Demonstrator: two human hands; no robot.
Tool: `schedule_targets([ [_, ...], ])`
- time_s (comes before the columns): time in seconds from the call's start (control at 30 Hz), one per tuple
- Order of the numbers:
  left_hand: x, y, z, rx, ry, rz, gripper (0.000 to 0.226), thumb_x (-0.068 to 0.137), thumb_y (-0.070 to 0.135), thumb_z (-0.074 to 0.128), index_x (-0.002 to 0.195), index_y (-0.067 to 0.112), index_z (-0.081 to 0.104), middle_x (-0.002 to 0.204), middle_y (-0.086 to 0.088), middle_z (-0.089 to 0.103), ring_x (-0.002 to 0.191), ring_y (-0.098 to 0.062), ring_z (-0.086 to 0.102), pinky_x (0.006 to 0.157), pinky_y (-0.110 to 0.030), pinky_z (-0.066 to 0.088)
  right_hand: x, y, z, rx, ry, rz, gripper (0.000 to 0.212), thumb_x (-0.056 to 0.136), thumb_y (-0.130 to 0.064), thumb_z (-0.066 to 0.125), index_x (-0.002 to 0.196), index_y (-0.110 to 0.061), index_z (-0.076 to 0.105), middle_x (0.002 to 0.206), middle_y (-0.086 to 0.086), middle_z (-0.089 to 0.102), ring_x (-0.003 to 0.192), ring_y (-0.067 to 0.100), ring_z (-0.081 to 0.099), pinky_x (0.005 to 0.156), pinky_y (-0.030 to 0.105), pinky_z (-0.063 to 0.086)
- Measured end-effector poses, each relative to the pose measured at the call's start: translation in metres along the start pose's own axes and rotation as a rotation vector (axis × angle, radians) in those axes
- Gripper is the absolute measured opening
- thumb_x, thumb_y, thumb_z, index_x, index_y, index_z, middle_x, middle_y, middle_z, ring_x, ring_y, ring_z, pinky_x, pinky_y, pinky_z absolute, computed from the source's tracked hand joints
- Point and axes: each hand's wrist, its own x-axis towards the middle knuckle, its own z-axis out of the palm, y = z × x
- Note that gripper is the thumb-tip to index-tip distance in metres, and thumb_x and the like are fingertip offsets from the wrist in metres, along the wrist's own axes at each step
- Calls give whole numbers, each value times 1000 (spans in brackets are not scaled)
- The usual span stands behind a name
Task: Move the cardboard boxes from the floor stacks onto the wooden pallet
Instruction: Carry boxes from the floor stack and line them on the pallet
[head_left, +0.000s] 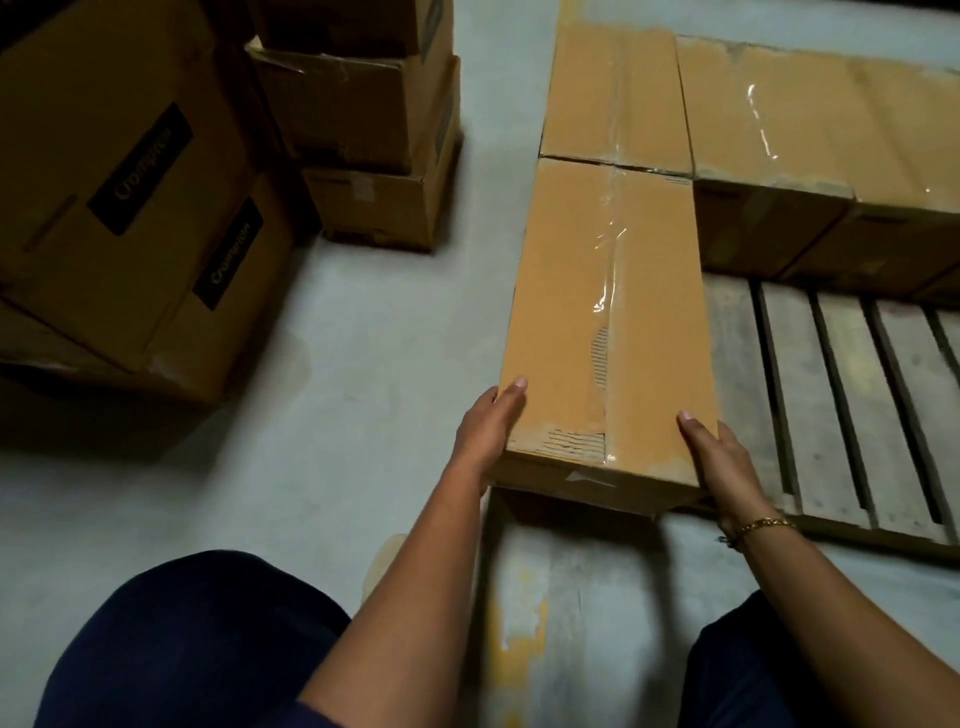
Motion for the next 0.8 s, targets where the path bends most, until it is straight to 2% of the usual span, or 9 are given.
schedule_targets([
  [0.03,5,-6,3,54,-2,25,93,69,91,58,144,35,53,140,9,61,129,-21,57,111,-48,44,-1,2,1,-1,8,10,90,80,-75,63,150,-22,45,140,-2,56,123,23,54,107,44,44],
  [0.1,9,-11,7,142,7,71,83,76,82,58,144,36,51,136,7,63,124,-22,60,109,-50,47,10,14,-2,-4,39,-5,117,52,-97,61,146,-27,50,138,2,61,123,29,59,106,55,48],
  [0.17,4,-7,7,185,27,109,67,90,68,57,147,34,48,138,5,61,125,-23,58,108,-48,48,30,34,-6,-4,48,4,122,46,-102,59,145,-30,50,139,2,61,124,30,58,105,57,49],
  [0.27,6,-7,6,210,45,122,59,96,60,56,148,33,46,139,3,61,124,-24,57,107,-47,48,23,26,-2,-19,77,1,111,55,-99,58,143,-30,53,138,1,62,125,29,59,106,56,48],
  [0.4,6,-4,8,217,46,123,56,97,59,55,147,35,47,136,3,61,121,-23,58,104,-44,49,11,15,2,-42,71,-30,74,73,-82,58,127,-32,61,125,0,68,114,27,63,103,54,50],
  [0.53,7,-3,9,210,41,129,56,99,57,53,148,32,45,137,3,60,124,-23,57,101,-42,50,14,13,3,-28,82,-51,62,83,-73,61,130,-32,61,125,0,68,115,26,62,105,53,49],
  [0.67,9,-3,8,207,46,129,57,98,57,55,148,32,47,138,3,61,124,-23,58,105,-44,49,16,12,3,-13,80,-72,44,89,-65,62,121,-36,61,123,-1,68,115,25,62,106,51,48],
  [0.8,10,-5,8,204,51,125,56,97,57,57,147,33,48,136,4,62,122,-22,59,105,-45,49,15,12,4,-18,78,-71,44,93,-60,61,127,-31,60,123,-2,64,115,22,59,107,45,46],
])
